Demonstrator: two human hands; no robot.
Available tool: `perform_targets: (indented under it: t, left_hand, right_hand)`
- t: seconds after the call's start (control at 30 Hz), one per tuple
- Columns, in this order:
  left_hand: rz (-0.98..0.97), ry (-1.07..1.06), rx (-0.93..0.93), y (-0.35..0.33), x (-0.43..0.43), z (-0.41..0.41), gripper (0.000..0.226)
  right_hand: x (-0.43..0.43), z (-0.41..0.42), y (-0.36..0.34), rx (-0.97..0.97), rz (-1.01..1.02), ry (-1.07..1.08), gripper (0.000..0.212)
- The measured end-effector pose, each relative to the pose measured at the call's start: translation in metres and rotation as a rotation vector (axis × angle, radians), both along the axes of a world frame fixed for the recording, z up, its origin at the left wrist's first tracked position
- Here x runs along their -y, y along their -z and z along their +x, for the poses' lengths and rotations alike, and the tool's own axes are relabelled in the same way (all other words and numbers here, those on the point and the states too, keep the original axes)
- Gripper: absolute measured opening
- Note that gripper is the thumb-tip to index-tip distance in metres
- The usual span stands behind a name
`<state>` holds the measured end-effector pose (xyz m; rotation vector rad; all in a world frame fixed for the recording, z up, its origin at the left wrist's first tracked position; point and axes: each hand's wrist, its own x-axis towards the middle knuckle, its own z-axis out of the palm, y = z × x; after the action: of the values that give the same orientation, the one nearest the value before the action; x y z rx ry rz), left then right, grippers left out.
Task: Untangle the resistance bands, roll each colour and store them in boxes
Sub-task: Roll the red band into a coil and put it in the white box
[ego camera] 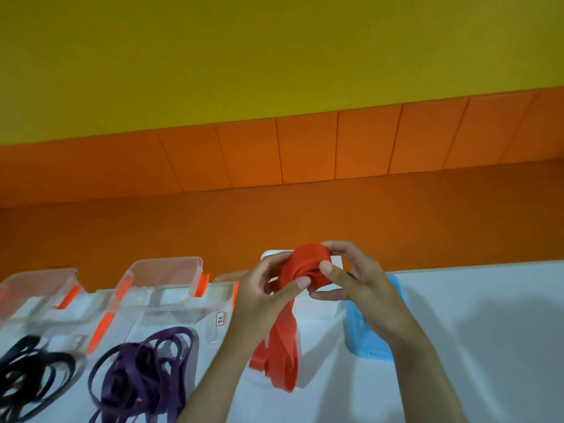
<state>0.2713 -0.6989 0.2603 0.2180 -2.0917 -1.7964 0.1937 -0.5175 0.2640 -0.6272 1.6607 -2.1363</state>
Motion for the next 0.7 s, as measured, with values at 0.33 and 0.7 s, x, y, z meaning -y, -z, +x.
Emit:
perform_targets:
  t: [0.33,0.7]
  left_hand:
    - [0.03,0.148,0.087,-0.005,0.001,0.001,0.043]
    - [-0.05,0.129,0.096,0.005,0.001,0.019,0.046]
  right_hand:
    - [-0.022,0.012,0.013,0.15,-0.094,-0.086,0.043]
    - [-0.021,0.031,0.012,0.22,0.016,-0.021,0.041]
